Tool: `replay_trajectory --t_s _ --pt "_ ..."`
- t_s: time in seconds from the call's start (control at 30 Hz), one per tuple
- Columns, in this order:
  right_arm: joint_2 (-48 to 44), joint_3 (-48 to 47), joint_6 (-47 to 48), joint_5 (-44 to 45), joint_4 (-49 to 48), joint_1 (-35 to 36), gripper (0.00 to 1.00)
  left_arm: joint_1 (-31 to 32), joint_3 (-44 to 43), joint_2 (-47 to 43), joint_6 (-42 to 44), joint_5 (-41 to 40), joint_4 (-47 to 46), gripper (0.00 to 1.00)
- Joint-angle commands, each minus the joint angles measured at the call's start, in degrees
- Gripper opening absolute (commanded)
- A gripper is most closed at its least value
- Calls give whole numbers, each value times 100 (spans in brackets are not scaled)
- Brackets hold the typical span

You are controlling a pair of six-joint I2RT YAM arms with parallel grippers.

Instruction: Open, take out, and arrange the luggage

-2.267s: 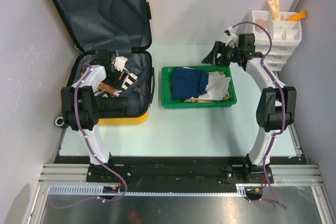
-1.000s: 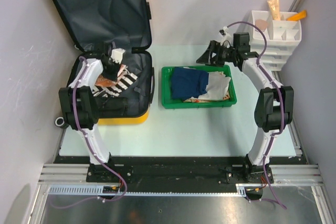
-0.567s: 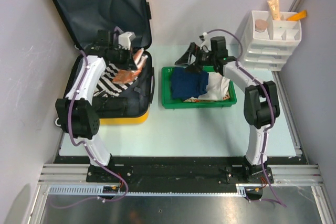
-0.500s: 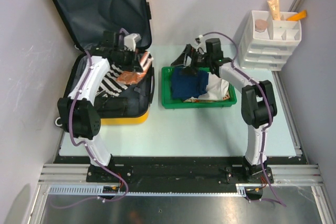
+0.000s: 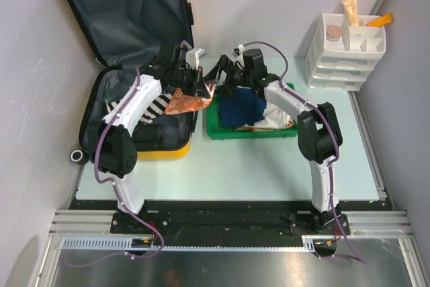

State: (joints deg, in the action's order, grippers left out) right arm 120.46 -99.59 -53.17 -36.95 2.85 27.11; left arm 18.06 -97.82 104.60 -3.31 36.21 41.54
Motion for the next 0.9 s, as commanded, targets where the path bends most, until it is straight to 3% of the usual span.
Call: replay_trajectory --t_s 0.0,0.1,0.27,0.5,0.6,0.87 --pt "-58 -1 -254 100 -513 -39 100 57 -53 17 -416 89 -374 0" --pt "-172 317 -606 -66 -1242 -162 100 66 17 17 -477 1 -497 0" --pt "-94 256 -528 -58 -1094 -92 100 109 61 26 -574 1 -673 0" --pt "100 -43 -335 -120 -909 22 83 180 0 61 -583 -193 -735 0" --pt "-23 53 -238 -128 -786 -57 100 171 44 52 -601 -298 -726 0" --pt "-410 976 -739 -734 -2148 -409 100 127 97 105 -635 -176 -761 0"
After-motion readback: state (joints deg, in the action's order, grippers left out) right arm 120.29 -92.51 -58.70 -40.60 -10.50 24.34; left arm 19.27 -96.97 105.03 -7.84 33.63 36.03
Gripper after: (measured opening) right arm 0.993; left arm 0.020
